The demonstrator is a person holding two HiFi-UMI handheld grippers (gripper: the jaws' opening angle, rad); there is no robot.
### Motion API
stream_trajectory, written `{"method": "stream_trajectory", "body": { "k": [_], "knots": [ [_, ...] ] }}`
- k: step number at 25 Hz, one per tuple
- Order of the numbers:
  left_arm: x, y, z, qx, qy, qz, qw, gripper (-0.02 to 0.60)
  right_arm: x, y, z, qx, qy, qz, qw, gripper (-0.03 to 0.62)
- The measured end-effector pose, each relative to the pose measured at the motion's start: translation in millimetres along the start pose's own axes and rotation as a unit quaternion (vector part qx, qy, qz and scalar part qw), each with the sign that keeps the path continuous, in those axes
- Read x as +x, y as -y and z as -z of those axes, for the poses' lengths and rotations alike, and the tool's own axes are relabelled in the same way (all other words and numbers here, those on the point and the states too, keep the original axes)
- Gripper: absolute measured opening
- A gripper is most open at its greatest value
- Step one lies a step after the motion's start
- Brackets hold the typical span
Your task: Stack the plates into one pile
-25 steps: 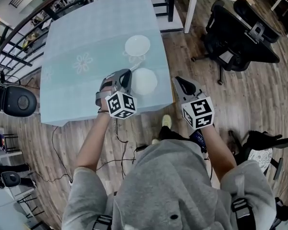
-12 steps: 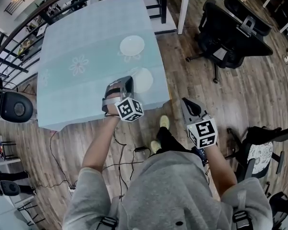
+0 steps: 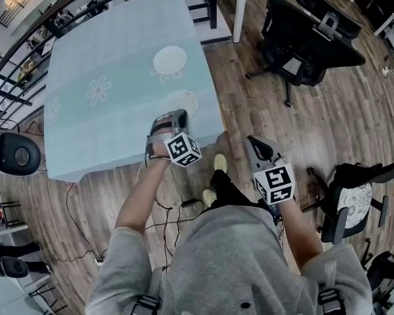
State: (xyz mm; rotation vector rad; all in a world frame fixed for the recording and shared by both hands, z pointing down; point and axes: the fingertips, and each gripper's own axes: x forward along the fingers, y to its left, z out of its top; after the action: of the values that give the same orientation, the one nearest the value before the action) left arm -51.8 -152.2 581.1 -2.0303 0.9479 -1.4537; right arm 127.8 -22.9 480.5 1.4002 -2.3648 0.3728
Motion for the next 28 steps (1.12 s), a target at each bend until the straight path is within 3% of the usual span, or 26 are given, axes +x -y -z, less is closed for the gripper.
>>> {"method": "stream_trajectory", "body": {
  "k": [5, 12, 20, 25, 28],
  "knots": [
    [9.0, 25.3, -7.2, -0.002, 0.005, 0.041, 0.9991, 0.029, 4.1, 0.9, 1.0, 0.006, -0.004, 0.0, 1.0, 0.026],
    [24.0, 54.9, -10.7, -0.06, 0.005, 0.11, 0.9921, 0.029, 15.7, 6.6, 0.9, 0.004, -0.014, 0.0, 1.0, 0.026],
    [30.9, 71.5, -4.2, -0.085, -0.007, 0.158, 0.9837, 0.031, 35.0, 22.4, -9.7, 0.007, -0.015, -0.003, 1.0, 0.026],
    [30.0, 74.5, -6.9, -0.13, -0.002, 0.181, 0.9749, 0.034, 49.4, 32.3, -14.1, 0.0, -0.018, -0.012, 1.0, 0.026],
    [29.0, 71.2, -8.7, -0.185, 0.003, 0.192, 0.9638, 0.056, 61.0, 36.4, -20.2, -0.005, -0.018, -0.015, 1.0, 0.026]
  ]
}}
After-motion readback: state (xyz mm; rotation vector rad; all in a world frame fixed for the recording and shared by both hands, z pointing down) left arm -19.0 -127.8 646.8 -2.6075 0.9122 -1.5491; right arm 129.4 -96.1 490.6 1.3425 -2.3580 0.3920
